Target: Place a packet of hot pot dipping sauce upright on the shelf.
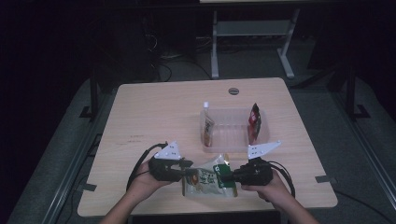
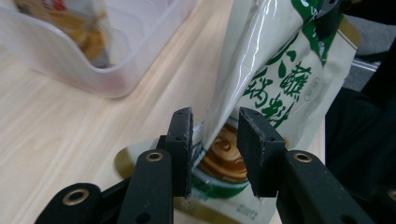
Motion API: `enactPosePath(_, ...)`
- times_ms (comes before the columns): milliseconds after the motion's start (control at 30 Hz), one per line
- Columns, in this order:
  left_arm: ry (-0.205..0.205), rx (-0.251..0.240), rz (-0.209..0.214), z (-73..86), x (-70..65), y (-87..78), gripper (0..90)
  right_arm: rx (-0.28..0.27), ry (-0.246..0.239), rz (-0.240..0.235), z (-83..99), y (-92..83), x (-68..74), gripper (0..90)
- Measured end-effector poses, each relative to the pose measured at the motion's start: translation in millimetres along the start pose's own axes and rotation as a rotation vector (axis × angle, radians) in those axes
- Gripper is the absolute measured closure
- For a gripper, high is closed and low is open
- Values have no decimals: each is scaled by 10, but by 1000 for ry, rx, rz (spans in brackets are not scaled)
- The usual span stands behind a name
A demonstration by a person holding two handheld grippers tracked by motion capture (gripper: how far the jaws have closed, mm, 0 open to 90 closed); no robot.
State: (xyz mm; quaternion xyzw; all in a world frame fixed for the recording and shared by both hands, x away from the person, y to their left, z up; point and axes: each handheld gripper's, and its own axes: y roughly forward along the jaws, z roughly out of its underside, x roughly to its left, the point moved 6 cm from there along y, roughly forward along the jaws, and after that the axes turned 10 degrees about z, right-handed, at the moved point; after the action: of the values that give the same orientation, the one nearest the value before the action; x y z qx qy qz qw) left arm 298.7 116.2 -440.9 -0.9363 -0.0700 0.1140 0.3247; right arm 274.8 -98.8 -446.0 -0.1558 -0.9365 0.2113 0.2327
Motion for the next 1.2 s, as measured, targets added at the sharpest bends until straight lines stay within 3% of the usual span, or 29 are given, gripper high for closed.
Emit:
enactPosePath(133,-15,-38,-23,-9,9,-101,664,-32,1,-9,-37,-61,9,899)
enactPosePath(400,-18,-17,-26,38,8,-135,702,-106,-12,-31,-167,-166,87,899)
enactPosePath(733,-39,80,-1,197,40,-70,494,-134,-88,-3,-320,-290,162,900)
enactPosePath(1200,-70,109,9,310,92,-60,365,-174,-159,43,-529,-459,164,900)
